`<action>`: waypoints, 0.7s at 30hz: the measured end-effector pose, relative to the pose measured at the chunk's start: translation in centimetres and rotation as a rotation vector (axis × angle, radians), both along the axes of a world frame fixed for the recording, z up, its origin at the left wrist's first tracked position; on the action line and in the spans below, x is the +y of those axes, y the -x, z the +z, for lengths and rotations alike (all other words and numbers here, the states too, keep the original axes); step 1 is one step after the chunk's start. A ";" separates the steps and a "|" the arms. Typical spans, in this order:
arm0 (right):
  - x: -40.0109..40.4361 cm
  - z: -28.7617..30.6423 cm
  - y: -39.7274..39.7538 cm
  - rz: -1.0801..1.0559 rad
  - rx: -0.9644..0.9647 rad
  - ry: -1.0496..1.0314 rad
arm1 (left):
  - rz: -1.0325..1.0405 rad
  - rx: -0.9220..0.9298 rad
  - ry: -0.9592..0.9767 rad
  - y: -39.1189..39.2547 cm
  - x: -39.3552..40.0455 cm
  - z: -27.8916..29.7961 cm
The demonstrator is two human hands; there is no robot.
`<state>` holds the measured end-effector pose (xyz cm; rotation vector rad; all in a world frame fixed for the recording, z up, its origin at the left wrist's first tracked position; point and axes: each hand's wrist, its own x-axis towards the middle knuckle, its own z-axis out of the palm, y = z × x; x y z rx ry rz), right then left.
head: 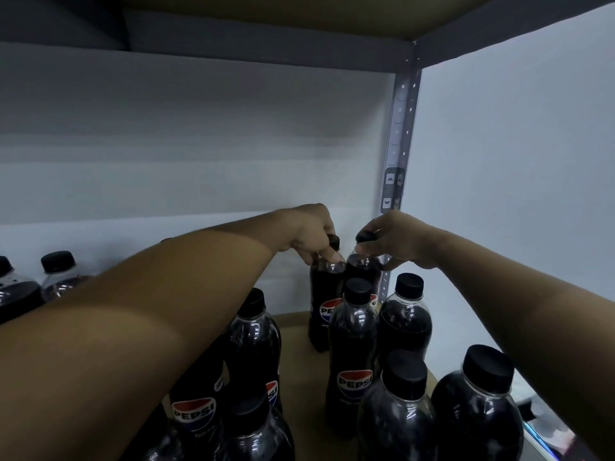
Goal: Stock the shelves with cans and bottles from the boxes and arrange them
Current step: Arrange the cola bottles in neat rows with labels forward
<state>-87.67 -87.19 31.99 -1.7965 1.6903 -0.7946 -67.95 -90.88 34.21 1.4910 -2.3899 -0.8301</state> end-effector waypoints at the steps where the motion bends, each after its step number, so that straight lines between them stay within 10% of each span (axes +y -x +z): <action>1: 0.1 0.1 0.0 0.008 0.014 -0.005 | -0.005 -0.007 0.000 0.0 0.0 0.0; 21: 2.9 0.7 -0.6 0.000 0.056 -0.044 | -0.059 0.000 -0.013 -0.3 2.7 -0.1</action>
